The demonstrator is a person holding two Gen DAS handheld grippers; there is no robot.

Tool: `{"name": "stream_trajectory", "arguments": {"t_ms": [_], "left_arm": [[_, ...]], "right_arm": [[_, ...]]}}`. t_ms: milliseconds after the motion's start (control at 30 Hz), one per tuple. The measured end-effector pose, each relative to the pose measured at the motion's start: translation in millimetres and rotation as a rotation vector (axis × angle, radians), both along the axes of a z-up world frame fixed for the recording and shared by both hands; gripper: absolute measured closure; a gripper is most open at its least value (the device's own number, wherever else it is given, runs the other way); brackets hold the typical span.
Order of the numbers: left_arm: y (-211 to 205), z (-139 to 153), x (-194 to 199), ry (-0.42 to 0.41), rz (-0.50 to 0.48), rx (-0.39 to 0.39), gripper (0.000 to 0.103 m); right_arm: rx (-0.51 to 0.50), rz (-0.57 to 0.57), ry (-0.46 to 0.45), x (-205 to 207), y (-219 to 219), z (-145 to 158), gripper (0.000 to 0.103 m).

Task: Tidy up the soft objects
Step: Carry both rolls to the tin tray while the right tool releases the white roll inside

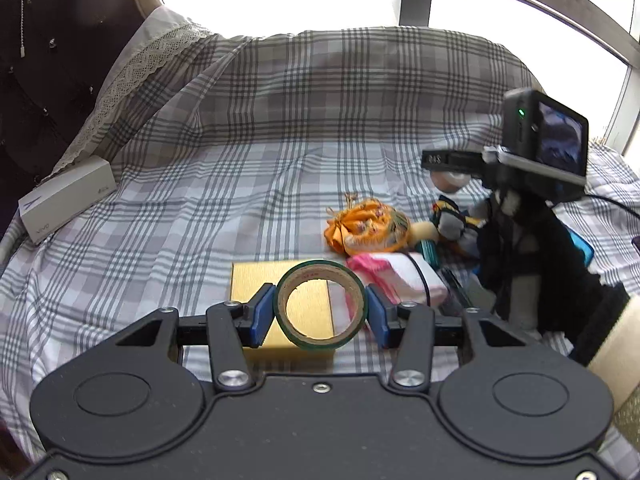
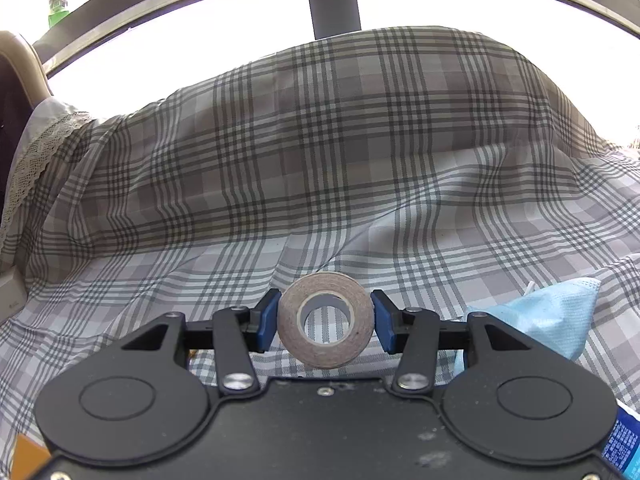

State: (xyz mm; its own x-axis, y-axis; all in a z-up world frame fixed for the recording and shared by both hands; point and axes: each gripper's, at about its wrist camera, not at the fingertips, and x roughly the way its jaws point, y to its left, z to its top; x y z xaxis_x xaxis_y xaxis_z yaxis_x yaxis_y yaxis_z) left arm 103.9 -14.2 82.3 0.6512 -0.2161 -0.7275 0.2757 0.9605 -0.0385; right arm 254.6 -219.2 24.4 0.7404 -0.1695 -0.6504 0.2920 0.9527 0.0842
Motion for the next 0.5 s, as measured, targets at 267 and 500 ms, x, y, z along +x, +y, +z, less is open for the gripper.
{"name": "stream_trajectory", "arguments": {"t_ms": [267, 500], "left_arm": [[9, -27, -47, 0.101, -0.005, -0.018, 0.055], [19, -32, -67, 0.109, 0.006, -0.018, 0.055]], "right_arm": [[-0.095, -0.018, -0.006, -22, 12, 39, 0.056], [-0.115, 0.050, -0.069, -99, 26, 116, 0.056]]}}
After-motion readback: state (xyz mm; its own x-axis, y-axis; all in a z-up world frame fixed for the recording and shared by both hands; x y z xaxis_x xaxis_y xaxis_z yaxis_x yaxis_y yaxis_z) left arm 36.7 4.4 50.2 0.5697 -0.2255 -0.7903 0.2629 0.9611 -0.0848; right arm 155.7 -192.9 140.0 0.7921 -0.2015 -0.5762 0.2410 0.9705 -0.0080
